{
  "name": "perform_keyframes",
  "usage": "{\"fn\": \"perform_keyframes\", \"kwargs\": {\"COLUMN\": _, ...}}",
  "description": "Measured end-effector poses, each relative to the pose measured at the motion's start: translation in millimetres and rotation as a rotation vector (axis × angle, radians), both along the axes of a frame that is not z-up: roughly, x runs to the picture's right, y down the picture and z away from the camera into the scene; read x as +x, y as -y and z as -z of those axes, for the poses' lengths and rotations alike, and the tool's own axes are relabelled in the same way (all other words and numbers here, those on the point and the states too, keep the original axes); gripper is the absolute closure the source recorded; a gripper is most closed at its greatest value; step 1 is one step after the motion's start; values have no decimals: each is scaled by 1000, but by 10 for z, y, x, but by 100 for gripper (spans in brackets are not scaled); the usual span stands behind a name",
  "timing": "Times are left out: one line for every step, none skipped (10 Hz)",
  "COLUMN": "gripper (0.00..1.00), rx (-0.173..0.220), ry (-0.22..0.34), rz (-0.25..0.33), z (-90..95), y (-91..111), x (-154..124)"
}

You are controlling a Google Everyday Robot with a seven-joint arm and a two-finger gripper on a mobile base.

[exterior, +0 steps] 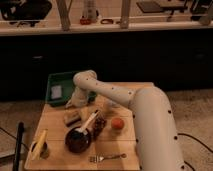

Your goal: Place eraser in table surface

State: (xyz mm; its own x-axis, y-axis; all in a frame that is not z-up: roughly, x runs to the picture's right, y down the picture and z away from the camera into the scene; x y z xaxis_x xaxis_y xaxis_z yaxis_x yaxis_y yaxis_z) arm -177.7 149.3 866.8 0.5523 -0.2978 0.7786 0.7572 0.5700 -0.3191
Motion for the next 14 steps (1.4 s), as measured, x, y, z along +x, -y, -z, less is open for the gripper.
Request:
{"fn": "perform_keyframes", "kwargs": {"gripper": 20, "rx": 4, "ry": -1, "rz": 1, "z": 7, "y": 14, "x": 4}}
{"fn": "perform_keyframes", "kwargs": {"gripper": 20, "rx": 6, "ry": -2, "rz": 2, "z": 11, "y": 22, "x": 7}}
{"fn": "perform_keyframes", "kwargs": {"gripper": 20, "rx": 9, "ry": -2, "rz": 3, "z": 14, "y": 30, "x": 8}}
{"fn": "perform_keyframes", "kwargs": {"gripper": 20, "rx": 12, "ry": -3, "rz": 3, "z": 16, "y": 38, "x": 16}}
{"fn": "perform_keyframes", "kwargs": {"gripper": 20, "rx": 13, "ry": -5, "rz": 3, "z": 14, "y": 40, "x": 26}}
{"fn": "perform_keyframes", "kwargs": {"gripper": 20, "rx": 15, "ry": -5, "rz": 2, "z": 14, "y": 46, "x": 32}}
{"fn": "perform_keyframes", "kwargs": {"gripper": 20, "rx": 17, "ry": -6, "rz": 0, "z": 11, "y": 58, "x": 44}}
{"fn": "perform_keyframes", "kwargs": {"gripper": 20, "rx": 18, "ry": -5, "rz": 0, "z": 9, "y": 66, "x": 52}}
{"fn": "perform_keyframes", "kwargs": {"gripper": 20, "rx": 21, "ry": -1, "rz": 0, "z": 11, "y": 78, "x": 56}}
{"fn": "perform_keyframes", "kwargs": {"gripper": 20, "rx": 22, "ry": 3, "rz": 0, "z": 12, "y": 84, "x": 56}}
{"fn": "perform_keyframes", "kwargs": {"gripper": 20, "rx": 23, "ry": 6, "rz": 0, "z": 14, "y": 92, "x": 54}}
{"fn": "perform_keyframes", "kwargs": {"gripper": 20, "rx": 24, "ry": 9, "rz": 0, "z": 14, "y": 100, "x": 58}}
{"fn": "perform_keyframes", "kwargs": {"gripper": 20, "rx": 25, "ry": 12, "rz": -1, "z": 15, "y": 107, "x": 60}}
{"fn": "perform_keyframes", "kwargs": {"gripper": 20, "rx": 26, "ry": 14, "rz": -1, "z": 16, "y": 114, "x": 62}}
